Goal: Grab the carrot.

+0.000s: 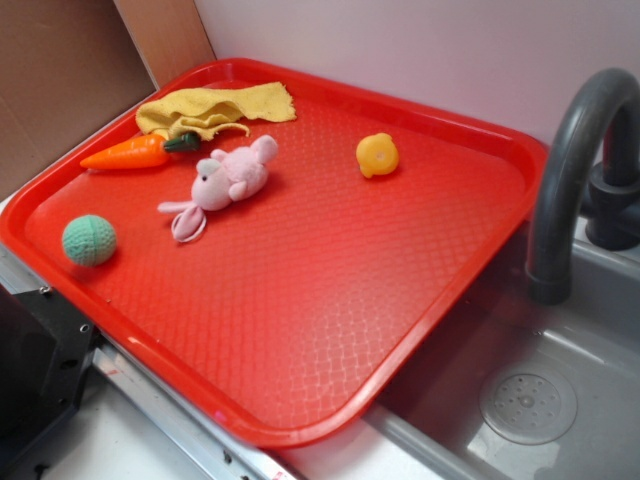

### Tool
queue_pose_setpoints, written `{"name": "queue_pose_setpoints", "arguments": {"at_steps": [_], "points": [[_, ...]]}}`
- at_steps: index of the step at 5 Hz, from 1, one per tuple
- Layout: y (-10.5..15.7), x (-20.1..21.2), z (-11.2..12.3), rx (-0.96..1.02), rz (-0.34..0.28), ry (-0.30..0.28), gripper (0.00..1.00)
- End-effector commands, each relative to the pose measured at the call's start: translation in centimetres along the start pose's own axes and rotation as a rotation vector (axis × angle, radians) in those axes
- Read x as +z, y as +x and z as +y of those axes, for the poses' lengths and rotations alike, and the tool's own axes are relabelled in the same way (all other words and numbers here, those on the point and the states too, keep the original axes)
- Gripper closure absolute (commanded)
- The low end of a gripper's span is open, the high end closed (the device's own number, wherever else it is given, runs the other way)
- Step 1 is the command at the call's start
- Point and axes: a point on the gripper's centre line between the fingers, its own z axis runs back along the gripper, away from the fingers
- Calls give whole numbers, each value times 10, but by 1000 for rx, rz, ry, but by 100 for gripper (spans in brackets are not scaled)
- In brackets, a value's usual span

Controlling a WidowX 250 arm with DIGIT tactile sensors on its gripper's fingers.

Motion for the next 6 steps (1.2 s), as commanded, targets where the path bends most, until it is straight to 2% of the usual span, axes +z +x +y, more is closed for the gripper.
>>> {"name": "queue_pose_setpoints", "arguments": {"at_steps": [1,2,4,5,6], "points": [[0,0,0,0,0,0,0],[5,-8,8,-40,5,-12,0],[15,-38,45,-200,-17,19,0],[31,-62,71,-322,-41,23,0],[48,-80,92,-336,-23,126,0]]}}
